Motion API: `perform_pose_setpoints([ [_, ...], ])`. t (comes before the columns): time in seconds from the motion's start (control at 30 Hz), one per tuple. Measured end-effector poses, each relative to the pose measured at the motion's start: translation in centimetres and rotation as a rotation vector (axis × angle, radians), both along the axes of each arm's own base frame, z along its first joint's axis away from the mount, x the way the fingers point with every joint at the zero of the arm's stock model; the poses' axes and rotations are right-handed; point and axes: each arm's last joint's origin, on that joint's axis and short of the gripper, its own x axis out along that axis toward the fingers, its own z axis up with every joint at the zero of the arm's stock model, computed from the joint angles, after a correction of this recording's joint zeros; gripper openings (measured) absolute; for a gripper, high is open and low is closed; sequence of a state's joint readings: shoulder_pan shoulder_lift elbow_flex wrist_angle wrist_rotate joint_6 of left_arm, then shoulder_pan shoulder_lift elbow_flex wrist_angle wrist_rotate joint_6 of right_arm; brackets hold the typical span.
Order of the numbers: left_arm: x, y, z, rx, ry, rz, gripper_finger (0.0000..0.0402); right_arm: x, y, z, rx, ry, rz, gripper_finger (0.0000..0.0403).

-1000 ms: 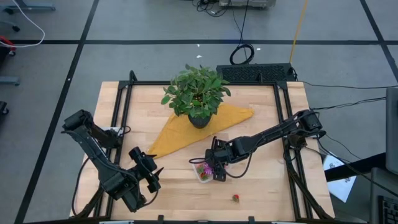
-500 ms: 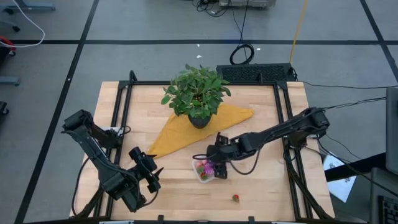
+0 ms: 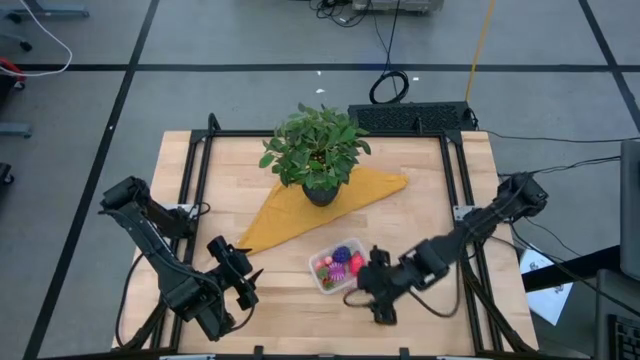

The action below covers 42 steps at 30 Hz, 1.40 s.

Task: Pick and placing Produce into tupperware
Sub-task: Put the strawberry into the transparent bin

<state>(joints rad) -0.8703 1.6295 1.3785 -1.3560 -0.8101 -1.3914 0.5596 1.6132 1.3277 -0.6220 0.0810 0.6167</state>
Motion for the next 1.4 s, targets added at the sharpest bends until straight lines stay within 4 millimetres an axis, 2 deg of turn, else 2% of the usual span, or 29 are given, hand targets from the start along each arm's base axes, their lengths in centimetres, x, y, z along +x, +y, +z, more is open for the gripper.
perform_pose_setpoints([
  [0.13,0.0,0.0,0.0,-0.004,-0.004,0.005,0.0278,-1.2,1.5,-0.1,0.041,0.029,-0.116,0.0281],
  [0.33,0.0,0.0,0.0,-0.01,-0.008,0.006,0.0278,-3.7,3.0,-0.8,-0.078,0.081,-0.186,0.0281],
  [0.5,0.0,0.0,0.0,-0.01,-0.009,0.006,0.0278,-3.9,4.8,-2.4,-0.114,0.09,-0.116,0.0281],
  [0.73,0.0,0.0,0.0,-0.009,-0.007,0.003,0.0278,-3.9,7.1,-5.5,-0.163,0.161,0.086,0.0281],
  [0.83,0.1,-0.1,0.0,-0.011,-0.008,0.004,0.0278,-4.0,7.4,-6.3,-0.196,0.183,0.157,0.0281],
  [1.13,0.2,-0.2,0.0,-0.034,-0.028,0.012,0.0278,-4.1,7.4,-6.7,-0.271,0.164,0.303,0.0281],
  [1.4,0.1,-0.3,-0.1,-0.061,-0.01,0.019,0.0278,-4.6,6.6,-9.3,-0.28,0.159,0.323,0.0281],
])
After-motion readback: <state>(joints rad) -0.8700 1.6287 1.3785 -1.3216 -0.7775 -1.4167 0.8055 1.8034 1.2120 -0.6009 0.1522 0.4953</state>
